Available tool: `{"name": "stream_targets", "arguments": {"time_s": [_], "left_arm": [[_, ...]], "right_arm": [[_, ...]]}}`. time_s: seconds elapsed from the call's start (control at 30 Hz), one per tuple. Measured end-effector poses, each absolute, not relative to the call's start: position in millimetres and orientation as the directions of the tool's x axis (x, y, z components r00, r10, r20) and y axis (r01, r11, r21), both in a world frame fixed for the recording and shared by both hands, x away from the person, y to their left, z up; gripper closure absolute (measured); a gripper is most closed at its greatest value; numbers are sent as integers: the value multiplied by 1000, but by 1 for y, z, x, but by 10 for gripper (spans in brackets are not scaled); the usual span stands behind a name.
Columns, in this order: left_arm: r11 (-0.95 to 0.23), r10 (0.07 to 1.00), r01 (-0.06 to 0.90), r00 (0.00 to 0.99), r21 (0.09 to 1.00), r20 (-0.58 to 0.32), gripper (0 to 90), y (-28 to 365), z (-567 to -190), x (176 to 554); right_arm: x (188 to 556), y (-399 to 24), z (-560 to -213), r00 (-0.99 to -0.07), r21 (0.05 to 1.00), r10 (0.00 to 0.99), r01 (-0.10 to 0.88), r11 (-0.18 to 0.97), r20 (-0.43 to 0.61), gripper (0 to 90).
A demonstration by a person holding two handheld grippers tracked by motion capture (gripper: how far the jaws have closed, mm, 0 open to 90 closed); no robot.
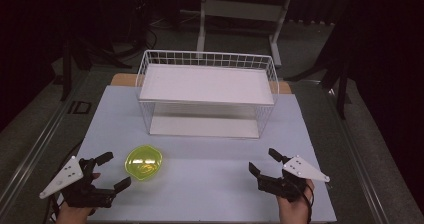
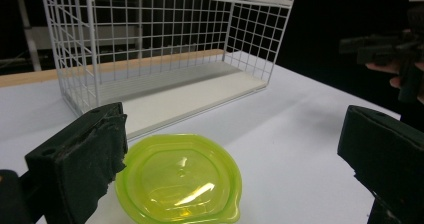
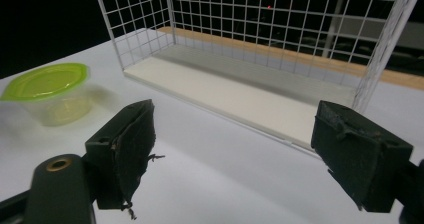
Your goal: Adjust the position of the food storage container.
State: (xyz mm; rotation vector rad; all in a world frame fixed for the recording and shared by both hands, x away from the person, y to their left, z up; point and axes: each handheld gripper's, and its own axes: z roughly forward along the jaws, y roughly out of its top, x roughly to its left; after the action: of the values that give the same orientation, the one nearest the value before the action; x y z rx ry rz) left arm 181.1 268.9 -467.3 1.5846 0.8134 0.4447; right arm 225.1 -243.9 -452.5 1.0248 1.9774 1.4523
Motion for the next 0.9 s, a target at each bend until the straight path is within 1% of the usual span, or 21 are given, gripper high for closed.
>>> {"name": "stream_targets", "arguments": {"time_s": [0.1,0.2,0.33,0.4,0.53,0.57,0.67,0.73,0.83,0.87,0.9], "left_arm": [[-8,721,252,672,968,-169,5,271,-463,181],[-16,726,240,671,971,-155,5,271,-461,179],[-15,717,264,675,964,-174,5,269,-461,181],[-22,721,278,670,960,-177,6,268,-462,183],[-30,739,271,654,962,-161,5,266,-462,185],[-50,721,288,673,956,-165,6,259,-463,190],[-46,693,282,700,958,-172,5,256,-465,192],[-73,703,299,692,951,-164,5,255,-465,194],[-74,712,307,682,949,-165,6,261,-465,196],[-70,710,302,684,951,-165,36,265,-465,196],[-64,712,297,683,953,-165,108,269,-464,196]], "right_arm": [[223,-243,-450,-610,948,791,280,155,51,176],[222,-241,-448,-615,950,787,271,156,46,176],[221,-237,-447,-628,952,778,258,164,36,176],[221,-236,-447,-632,951,775,257,169,33,176],[222,-235,-449,-638,949,768,273,160,54,175],[223,-233,-450,-646,947,760,278,157,64,175],[222,-231,-450,-651,946,757,275,171,52,175],[222,-230,-450,-654,946,755,274,171,52,175],[222,-230,-450,-653,945,755,279,169,57,175],[223,-230,-451,-652,945,756,283,164,64,175],[223,-230,-451,-652,944,755,287,162,68,176]]}}
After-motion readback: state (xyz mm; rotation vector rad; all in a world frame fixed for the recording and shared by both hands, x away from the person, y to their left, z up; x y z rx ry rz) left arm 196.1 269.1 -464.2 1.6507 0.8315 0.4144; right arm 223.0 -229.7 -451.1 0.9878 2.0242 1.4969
